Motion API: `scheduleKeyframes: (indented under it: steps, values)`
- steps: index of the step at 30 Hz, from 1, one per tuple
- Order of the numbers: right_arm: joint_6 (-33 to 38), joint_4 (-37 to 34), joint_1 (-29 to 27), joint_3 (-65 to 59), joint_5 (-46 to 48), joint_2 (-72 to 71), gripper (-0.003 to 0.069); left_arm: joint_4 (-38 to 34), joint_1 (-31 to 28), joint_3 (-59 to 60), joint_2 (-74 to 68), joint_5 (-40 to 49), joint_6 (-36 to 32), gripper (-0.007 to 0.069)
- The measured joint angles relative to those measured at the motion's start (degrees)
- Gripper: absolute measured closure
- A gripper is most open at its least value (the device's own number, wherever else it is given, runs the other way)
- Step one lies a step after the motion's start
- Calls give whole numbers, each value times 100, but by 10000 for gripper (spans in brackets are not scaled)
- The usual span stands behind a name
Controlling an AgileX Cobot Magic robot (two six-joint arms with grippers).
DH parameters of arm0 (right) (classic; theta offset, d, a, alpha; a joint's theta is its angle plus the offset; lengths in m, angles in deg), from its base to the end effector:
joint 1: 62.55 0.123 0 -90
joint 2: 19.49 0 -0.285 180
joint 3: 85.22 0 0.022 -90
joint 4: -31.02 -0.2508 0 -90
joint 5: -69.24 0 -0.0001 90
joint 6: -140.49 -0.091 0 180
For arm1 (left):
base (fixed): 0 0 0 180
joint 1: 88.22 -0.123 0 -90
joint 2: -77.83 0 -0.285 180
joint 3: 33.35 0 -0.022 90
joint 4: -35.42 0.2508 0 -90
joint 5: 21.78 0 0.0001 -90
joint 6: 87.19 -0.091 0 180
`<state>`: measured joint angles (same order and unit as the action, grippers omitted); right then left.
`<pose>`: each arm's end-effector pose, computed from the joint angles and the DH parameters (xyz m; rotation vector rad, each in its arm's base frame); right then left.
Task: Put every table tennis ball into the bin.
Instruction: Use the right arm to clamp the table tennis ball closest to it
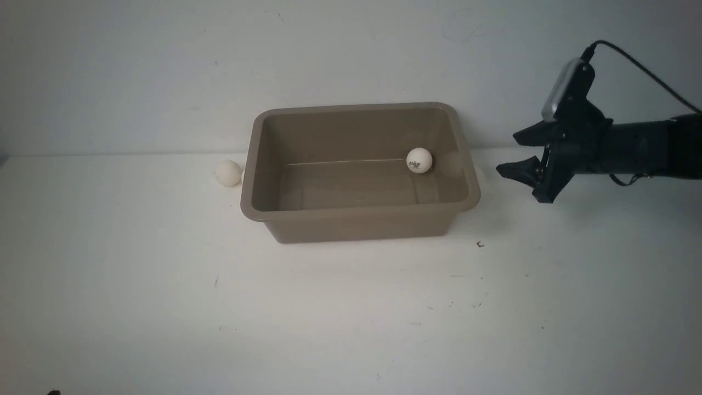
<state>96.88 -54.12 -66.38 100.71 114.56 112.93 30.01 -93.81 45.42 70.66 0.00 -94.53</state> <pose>0.4584 0.0340 0.1595 -1.1977 1.6883 0.3030 0.0525 0.0019 0.1706 -0.0297 1.8786 0.0619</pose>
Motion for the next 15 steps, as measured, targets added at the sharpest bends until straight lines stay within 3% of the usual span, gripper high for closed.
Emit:
scheduleKeyframes:
  steps: [15]
  values:
    - [-1077, 509, 323, 5, -261, 5, 197, 0, 0, 0, 0, 2, 0, 83]
